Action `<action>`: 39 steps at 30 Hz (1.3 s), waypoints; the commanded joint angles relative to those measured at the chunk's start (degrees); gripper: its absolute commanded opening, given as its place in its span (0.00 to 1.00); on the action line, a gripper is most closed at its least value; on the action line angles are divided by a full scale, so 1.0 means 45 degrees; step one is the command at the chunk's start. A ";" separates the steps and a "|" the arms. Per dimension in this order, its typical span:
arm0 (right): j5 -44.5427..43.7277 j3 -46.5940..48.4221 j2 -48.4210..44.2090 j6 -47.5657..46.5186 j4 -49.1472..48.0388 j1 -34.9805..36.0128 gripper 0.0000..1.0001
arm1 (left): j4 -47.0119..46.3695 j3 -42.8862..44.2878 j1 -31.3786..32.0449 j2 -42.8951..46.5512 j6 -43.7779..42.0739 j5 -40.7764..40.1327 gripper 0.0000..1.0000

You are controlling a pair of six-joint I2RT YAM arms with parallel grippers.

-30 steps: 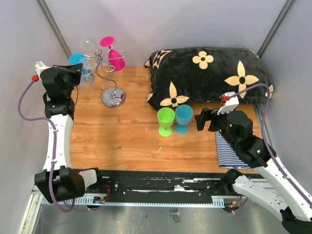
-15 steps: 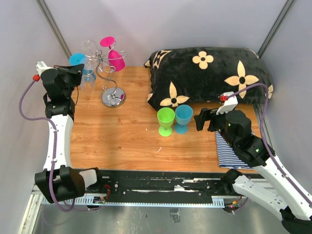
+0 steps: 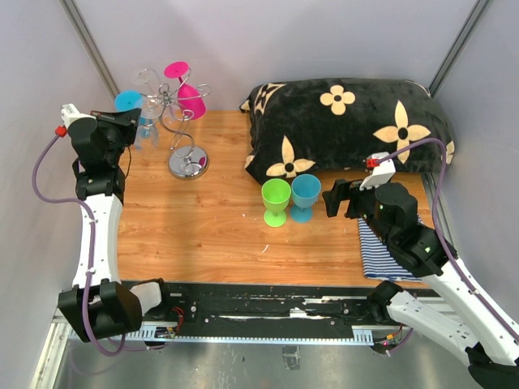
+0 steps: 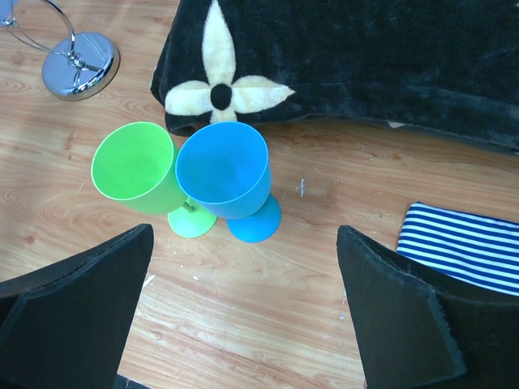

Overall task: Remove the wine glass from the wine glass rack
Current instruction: Pick up the wine glass from the wine rack.

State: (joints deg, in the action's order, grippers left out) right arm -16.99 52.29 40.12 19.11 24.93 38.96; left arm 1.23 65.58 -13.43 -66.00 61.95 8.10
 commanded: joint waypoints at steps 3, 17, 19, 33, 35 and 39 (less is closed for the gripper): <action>-0.0202 -0.0072 -0.0184 0.0010 -0.0108 -0.0142 0.96 | -0.0664 0.0187 -0.0052 0.0495 -0.0408 0.0702 0.00; -0.0112 -0.0128 -0.0331 0.0180 -0.0100 -0.0142 0.96 | -0.0973 0.0023 0.0074 0.0080 0.0894 0.1813 0.00; -0.0108 -0.0096 -0.0326 0.0169 -0.0075 -0.0143 0.96 | -0.1671 -0.0347 0.0060 0.0100 0.1521 0.2026 0.00; -0.0099 -0.0063 -0.0463 0.0220 0.0020 -0.0142 0.96 | -0.1455 -0.0042 0.0133 0.0593 -0.0371 0.4220 0.00; -0.0154 -0.0072 -0.0529 0.0211 0.0030 -0.0142 0.96 | -0.1191 -0.0050 0.0133 0.0725 -0.1027 0.4753 0.01; -0.0056 -0.0003 -0.0500 0.0201 0.0061 -0.0142 0.96 | -0.1950 -0.0778 0.0131 0.1380 -0.1228 0.5320 0.00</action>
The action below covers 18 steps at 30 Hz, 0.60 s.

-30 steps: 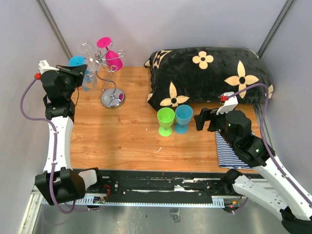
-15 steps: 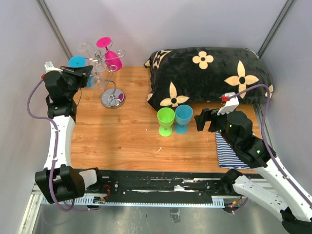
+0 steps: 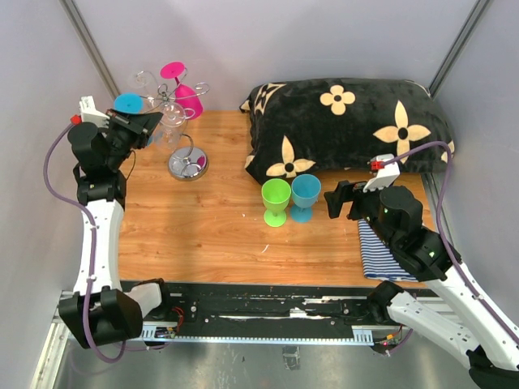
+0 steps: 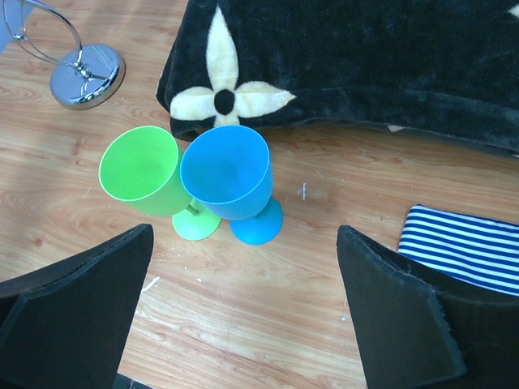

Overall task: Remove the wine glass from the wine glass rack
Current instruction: Pick up the wine glass from the wine rack.

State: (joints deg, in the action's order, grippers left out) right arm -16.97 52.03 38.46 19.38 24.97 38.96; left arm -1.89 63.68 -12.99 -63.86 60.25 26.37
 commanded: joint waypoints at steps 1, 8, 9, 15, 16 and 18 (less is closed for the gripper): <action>-0.0011 0.0092 -0.0111 0.0161 0.0041 -0.0145 0.96 | -0.1369 -0.0469 0.0036 0.1028 -0.0891 0.1375 0.01; 0.0061 0.0171 -0.0142 0.0242 0.0072 -0.0142 0.96 | -0.1493 -0.0759 0.0034 0.1600 -0.1462 0.2640 0.01; 0.0072 0.0161 -0.0179 0.0264 0.0066 -0.0142 0.96 | -0.1494 -0.0911 0.0026 0.1769 -0.1590 0.2644 0.00; 0.0475 0.0068 -0.0174 0.0355 -0.0411 -0.0142 0.96 | -0.2385 -0.1711 0.0035 0.2824 -0.1976 0.4220 0.00; 0.0588 0.0087 -0.0117 0.0349 -0.0537 -0.0142 0.96 | -0.2069 -0.1720 0.0036 0.2940 -0.2226 0.4433 0.01; 0.0933 0.0112 -0.0030 0.0311 -0.0882 -0.0142 0.96 | -0.1664 -0.1948 0.0094 0.3299 -0.2571 0.4759 0.00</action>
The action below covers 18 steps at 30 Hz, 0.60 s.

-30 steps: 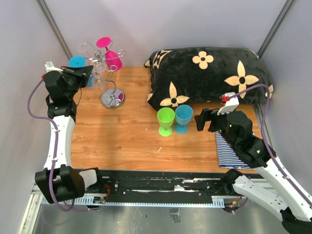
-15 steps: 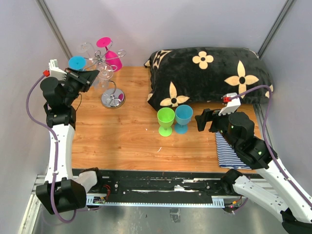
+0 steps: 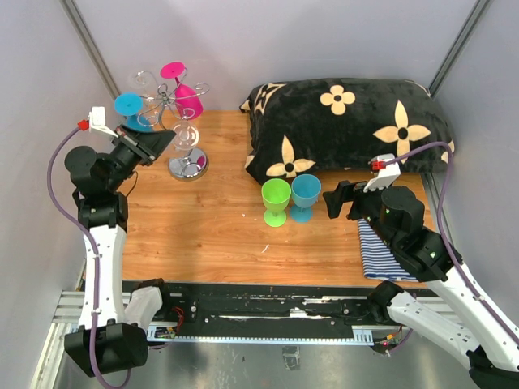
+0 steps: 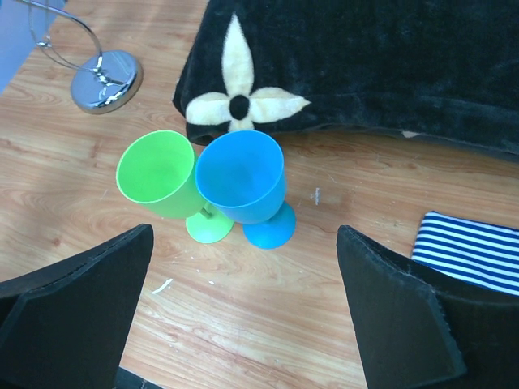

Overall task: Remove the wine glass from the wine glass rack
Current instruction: Pick up the wine glass from the wine rack, then place the wine glass at the center of the board.

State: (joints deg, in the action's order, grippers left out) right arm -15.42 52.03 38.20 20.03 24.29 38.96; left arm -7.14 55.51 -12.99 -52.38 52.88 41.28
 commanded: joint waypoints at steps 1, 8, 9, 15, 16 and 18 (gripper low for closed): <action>0.0858 0.0131 0.0106 0.0147 -0.0914 -0.0145 0.96 | -0.0479 -0.0323 0.0261 0.0921 -0.1061 0.1569 0.01; 0.3819 0.0514 0.0688 0.0162 -0.2399 -0.0142 0.94 | -0.0678 -0.1411 0.2347 0.1495 -0.1320 0.2580 0.01; 0.4323 0.0599 0.0823 0.0327 -0.2536 -0.0142 0.93 | -0.0360 -0.1482 0.2676 0.1566 -0.1620 0.2594 0.00; 0.8022 0.1312 0.2234 0.1475 -0.3527 -0.0144 0.85 | 0.0670 -0.2273 0.3731 0.2188 -0.2564 0.2703 0.00; 0.8642 0.1399 0.2528 0.1736 -0.3732 -0.0142 0.84 | 0.0441 -0.2444 0.3845 0.2233 -0.2398 0.2908 0.00; 0.9853 0.1674 0.3155 0.2301 -0.4001 -0.0125 0.81 | 0.0275 -0.2671 0.4230 0.2257 -0.2226 0.3045 0.01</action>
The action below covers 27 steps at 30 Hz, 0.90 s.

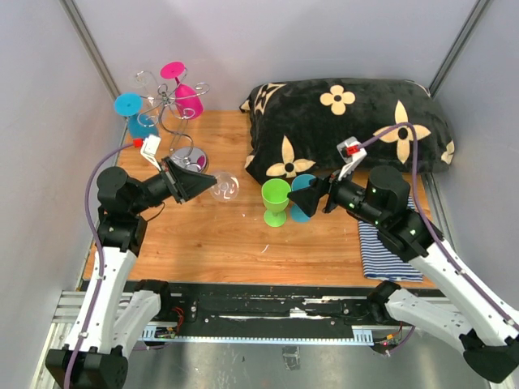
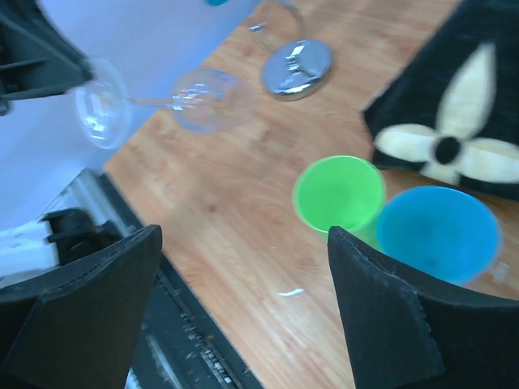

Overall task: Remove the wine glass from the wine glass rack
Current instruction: Place the wine glass at the center of the board.

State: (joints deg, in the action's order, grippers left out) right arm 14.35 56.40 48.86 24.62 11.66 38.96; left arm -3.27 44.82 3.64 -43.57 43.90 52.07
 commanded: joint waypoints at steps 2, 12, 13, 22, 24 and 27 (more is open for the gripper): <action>0.3970 0.1089 0.1578 0.1791 -0.1150 -0.0094 0.78 | -0.0398 -0.0428 0.1069 0.0319 -0.0300 0.0475 0.01; 0.5314 0.2280 0.3939 0.2189 -0.1091 0.1353 0.66 | -0.0835 -0.0902 0.3359 0.0311 0.0052 -0.1103 0.00; 0.5457 0.2370 0.4107 0.2251 -0.1010 0.1405 0.63 | -0.1029 -0.0929 0.3428 0.0318 0.0137 -0.1091 0.00; 0.6904 0.2131 0.4920 0.3175 -0.1964 0.1601 0.23 | -0.0622 -0.0906 0.3526 0.0396 -0.0132 -0.1161 0.00; 0.6935 0.2095 0.4980 0.3308 -0.2101 0.1606 0.12 | -0.0560 -0.0969 0.3522 0.0513 -0.0105 -0.1307 0.00; 0.7010 0.2002 0.4987 0.3433 -0.2546 0.1597 0.01 | -0.0363 -0.1043 0.3527 0.0635 -0.0186 -0.1321 0.01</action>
State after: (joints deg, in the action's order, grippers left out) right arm 42.33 65.30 71.50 38.09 5.85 45.39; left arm -3.27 40.38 19.05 -41.89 43.94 47.42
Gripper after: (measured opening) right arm 0.057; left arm 0.022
